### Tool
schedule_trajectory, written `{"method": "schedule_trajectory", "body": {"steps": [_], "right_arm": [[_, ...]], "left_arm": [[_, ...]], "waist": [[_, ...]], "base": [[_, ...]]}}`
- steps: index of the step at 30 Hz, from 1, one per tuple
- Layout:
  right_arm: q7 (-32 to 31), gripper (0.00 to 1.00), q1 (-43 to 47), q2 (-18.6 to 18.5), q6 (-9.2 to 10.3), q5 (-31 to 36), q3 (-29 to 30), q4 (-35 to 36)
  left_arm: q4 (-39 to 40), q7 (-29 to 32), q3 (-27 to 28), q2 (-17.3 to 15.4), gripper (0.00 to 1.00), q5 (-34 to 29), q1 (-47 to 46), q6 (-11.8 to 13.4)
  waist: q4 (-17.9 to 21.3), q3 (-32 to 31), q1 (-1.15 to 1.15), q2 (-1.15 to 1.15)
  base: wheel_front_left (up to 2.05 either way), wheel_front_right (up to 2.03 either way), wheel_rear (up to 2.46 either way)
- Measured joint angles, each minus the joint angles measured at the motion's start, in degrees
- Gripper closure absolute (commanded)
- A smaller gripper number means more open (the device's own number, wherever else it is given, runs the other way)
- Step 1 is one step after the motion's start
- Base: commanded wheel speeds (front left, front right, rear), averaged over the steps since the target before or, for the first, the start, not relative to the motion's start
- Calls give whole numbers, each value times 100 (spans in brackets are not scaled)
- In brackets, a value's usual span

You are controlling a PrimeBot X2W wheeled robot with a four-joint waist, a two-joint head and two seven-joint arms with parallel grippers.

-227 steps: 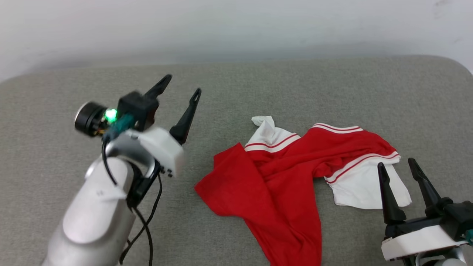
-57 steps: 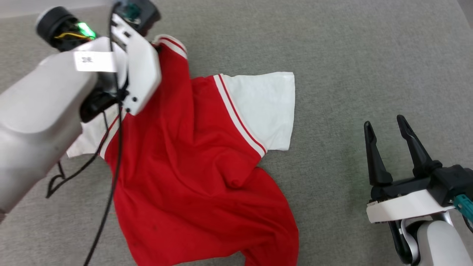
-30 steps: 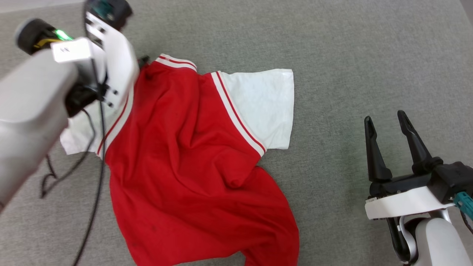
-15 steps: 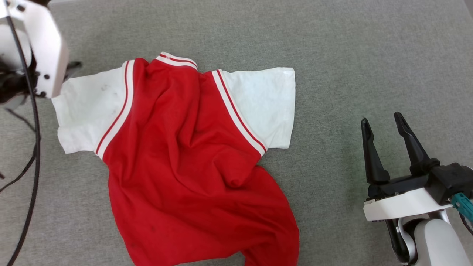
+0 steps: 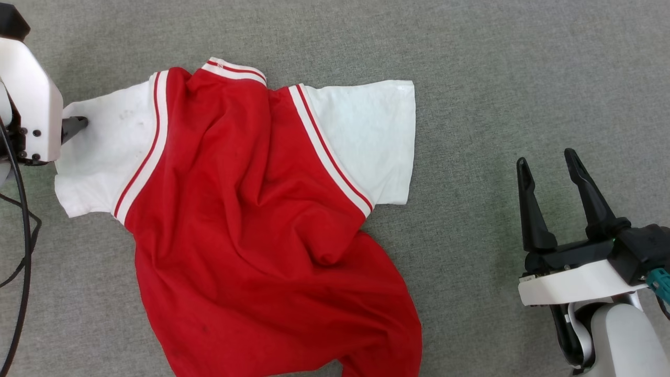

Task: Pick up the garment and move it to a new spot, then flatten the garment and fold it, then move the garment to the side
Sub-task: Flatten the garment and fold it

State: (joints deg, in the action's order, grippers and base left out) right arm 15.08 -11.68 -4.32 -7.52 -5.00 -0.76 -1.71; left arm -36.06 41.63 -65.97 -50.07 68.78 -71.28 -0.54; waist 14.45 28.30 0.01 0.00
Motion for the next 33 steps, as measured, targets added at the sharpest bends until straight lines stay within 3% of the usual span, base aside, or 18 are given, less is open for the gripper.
{"method": "schedule_trajectory", "body": {"steps": [1,2,7,13,21,27,33], "right_arm": [[0,0,-1,-1,0,1,3,0],[0,0,-2,-3,0,1,11,1],[0,0,-11,-27,0,40,71,0],[0,0,-17,-141,0,53,170,1],[-26,0,-411,-755,0,-27,125,-102],[-1036,0,-1187,-1571,0,-595,-558,-230],[-2781,0,-2036,-2454,0,-1510,-1731,-465]], "left_arm": [[-4,4,-21,11,57,-16,-1,-46],[-15,4,-26,23,100,-42,-1,-63],[-116,-99,-92,166,100,-92,14,-199],[-182,-821,-170,336,100,-452,60,-275],[169,-1655,-219,595,100,-850,28,-404],[613,-2037,-237,627,100,-1028,73,-257],[1054,-2226,-242,600,100,-1124,171,-92]], "waist": [[-5,11,1,0],[-13,18,1,0],[-73,-53,0,0],[-246,-308,-1,0],[-665,-708,0,0],[-1013,-920,0,0],[-1316,-997,0,0]], "base": [[0,0,0],[0,0,0],[0,0,0],[0,0,0],[0,0,0],[0,0,0],[0,0,0]]}}
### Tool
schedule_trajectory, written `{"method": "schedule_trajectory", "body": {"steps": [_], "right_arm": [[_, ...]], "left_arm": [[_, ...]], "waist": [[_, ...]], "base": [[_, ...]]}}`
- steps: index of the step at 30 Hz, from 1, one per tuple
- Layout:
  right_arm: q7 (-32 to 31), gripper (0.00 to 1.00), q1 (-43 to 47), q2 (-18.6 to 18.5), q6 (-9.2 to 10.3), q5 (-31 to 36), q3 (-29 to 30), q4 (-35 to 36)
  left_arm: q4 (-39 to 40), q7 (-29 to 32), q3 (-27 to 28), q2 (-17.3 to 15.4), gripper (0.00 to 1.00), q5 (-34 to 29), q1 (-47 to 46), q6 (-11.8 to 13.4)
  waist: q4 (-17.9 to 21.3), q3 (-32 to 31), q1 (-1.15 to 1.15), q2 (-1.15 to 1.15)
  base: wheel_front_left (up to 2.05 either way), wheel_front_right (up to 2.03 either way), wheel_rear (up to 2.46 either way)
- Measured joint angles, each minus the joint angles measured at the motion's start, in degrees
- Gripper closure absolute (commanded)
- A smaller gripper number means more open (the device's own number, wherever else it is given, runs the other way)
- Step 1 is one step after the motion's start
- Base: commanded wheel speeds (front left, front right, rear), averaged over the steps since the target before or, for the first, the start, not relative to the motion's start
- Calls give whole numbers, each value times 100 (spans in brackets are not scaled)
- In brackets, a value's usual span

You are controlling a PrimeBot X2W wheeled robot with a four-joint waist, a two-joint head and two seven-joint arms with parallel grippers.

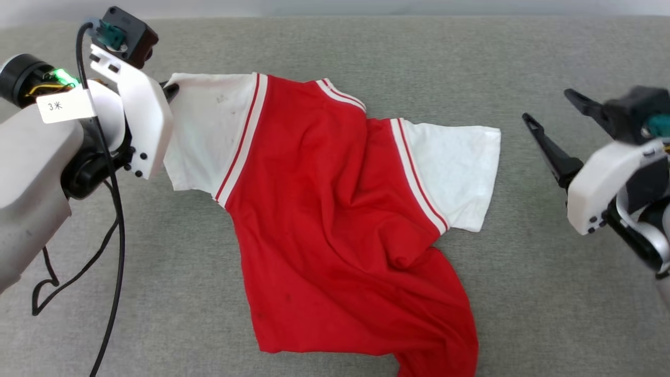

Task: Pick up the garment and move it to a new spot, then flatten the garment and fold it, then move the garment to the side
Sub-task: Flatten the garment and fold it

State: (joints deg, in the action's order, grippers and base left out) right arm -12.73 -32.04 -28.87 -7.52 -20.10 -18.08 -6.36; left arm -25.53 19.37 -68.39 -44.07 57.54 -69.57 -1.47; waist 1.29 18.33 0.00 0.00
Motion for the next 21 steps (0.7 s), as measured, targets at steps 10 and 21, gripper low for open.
{"method": "schedule_trajectory", "body": {"steps": [10,21], "right_arm": [[-2821,0,-1391,-683,0,-1770,-1443,-789],[-3537,0,-2207,-541,0,-2002,-2146,-1796]], "left_arm": [[421,-188,11,84,100,-141,-5,193],[593,-422,81,186,100,-255,-159,293]], "waist": [[-371,160,0,0],[-655,621,-1,0]], "base": [[0,0,0],[0,0,0]]}}
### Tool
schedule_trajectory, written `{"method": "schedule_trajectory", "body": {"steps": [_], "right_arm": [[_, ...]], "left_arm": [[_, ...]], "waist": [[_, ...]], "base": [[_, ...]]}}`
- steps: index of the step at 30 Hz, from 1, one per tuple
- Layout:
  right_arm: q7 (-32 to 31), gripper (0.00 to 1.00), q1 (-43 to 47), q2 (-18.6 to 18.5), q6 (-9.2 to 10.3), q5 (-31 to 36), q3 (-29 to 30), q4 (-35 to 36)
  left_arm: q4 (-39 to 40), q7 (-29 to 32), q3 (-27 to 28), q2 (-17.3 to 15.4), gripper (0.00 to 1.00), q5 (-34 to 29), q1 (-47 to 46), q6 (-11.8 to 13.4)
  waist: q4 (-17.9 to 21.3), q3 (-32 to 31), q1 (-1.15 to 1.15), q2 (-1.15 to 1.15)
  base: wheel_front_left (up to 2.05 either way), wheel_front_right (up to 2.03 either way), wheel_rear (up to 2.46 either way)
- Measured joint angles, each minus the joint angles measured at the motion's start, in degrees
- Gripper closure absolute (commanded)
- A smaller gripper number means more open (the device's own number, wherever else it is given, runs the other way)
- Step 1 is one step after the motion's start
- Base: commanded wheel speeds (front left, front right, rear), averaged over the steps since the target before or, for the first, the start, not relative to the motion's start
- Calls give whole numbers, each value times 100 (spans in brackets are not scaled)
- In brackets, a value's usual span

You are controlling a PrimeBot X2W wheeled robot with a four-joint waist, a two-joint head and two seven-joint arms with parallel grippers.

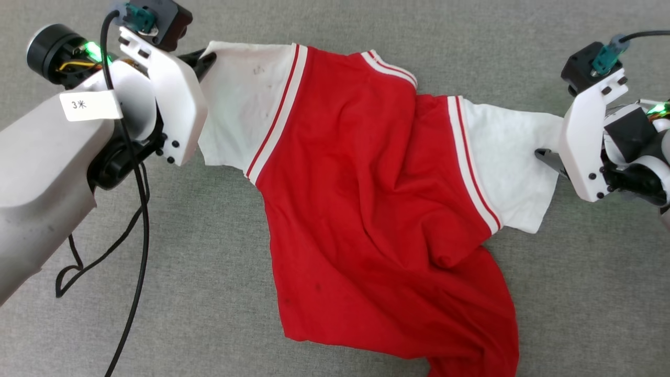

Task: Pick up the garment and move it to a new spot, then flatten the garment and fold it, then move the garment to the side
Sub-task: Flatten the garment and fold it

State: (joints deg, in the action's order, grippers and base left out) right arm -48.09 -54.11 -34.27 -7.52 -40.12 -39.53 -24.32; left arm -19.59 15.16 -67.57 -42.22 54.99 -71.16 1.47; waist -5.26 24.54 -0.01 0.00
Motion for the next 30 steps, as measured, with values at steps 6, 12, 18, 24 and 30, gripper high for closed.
{"method": "schedule_trajectory", "body": {"steps": [6,12,18,24,30], "right_arm": [[68,0,-168,-77,3,-32,-590,-288],[720,100,-360,-121,2,-355,-992,-461],[1510,100,-499,25,0,-435,-1234,-636],[2368,100,-694,44,-2,-582,-1259,-714],[3149,100,-790,-23,-2,-622,-1109,-717]], "left_arm": [[-9,-100,21,38,100,-47,-76,7],[-67,-158,24,-15,100,-53,-75,9],[-135,-265,31,-74,100,-36,-24,14],[-71,-485,74,-240,100,-143,37,118],[113,-838,136,-352,100,-253,78,293]], "waist": [[-72,238,0,0],[8,292,1,0],[128,100,0,0],[289,-211,0,0],[410,-624,0,0]], "base": [[0,0,0],[0,0,0],[0,0,0],[0,0,0],[0,0,0]]}}
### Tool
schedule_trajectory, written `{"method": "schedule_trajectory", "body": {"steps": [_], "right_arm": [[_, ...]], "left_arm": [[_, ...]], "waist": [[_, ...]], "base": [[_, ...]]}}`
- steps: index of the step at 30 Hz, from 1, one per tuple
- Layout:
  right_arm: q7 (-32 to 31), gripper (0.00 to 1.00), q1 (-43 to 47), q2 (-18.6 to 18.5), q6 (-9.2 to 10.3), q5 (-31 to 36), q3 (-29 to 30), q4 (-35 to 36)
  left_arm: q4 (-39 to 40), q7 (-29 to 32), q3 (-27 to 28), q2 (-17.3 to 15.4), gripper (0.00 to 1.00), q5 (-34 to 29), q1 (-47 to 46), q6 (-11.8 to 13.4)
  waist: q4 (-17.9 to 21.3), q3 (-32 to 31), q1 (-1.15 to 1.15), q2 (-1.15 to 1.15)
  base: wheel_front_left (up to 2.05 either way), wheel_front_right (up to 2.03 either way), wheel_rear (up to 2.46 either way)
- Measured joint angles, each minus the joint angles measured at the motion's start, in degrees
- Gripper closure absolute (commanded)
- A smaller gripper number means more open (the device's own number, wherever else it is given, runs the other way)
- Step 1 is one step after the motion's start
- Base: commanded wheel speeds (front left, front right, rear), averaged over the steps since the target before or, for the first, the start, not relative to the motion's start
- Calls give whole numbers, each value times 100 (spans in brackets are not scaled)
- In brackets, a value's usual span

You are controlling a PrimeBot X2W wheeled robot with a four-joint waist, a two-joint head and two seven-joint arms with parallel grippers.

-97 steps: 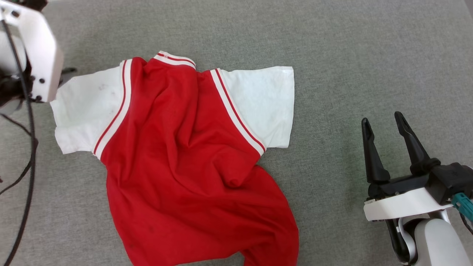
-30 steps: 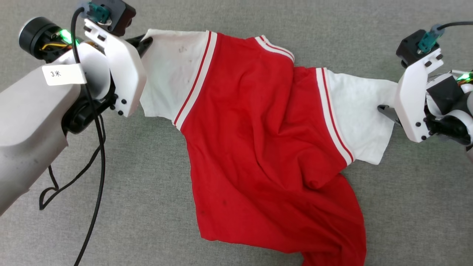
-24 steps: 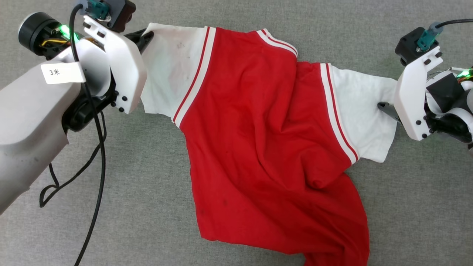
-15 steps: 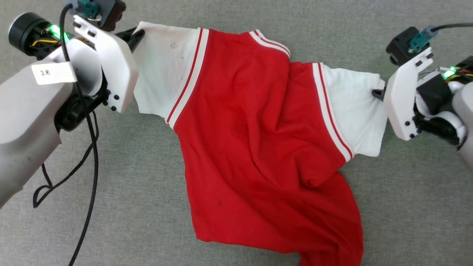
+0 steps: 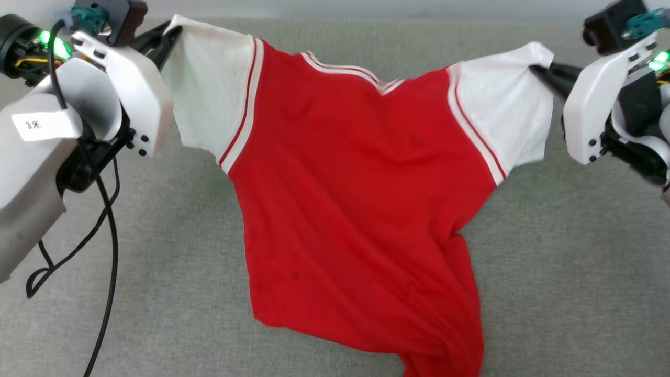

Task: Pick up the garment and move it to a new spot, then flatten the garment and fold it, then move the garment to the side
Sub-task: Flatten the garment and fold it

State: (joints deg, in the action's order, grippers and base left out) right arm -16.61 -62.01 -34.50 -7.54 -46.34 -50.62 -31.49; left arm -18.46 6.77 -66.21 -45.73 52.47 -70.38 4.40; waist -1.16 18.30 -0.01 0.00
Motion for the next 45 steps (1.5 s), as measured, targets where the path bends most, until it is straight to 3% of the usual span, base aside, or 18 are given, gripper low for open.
{"method": "schedule_trajectory", "body": {"steps": [13,24,31,37,45], "right_arm": [[862,100,131,-159,1,288,837,272],[842,100,172,-135,1,768,1825,823],[582,100,-233,26,0,1220,2307,1166],[392,100,-1097,164,1,1658,2575,1061],[522,100,-2690,269,0,2183,2588,330]], "left_arm": [[650,-617,261,-414,100,-250,63,469],[934,-770,595,-615,100,-297,-345,639],[864,-771,777,-558,100,-350,-798,635],[520,-825,993,-271,100,-452,-1477,569],[-570,-976,1239,182,100,-754,-2859,155]], "waist": [[104,-1014,1,0],[106,-1335,1,0],[142,-1072,1,0],[160,-545,1,0],[183,393,0,0]], "base": [[0,0,0],[0,0,0],[0,0,0],[0,0,0],[0,0,0]]}}
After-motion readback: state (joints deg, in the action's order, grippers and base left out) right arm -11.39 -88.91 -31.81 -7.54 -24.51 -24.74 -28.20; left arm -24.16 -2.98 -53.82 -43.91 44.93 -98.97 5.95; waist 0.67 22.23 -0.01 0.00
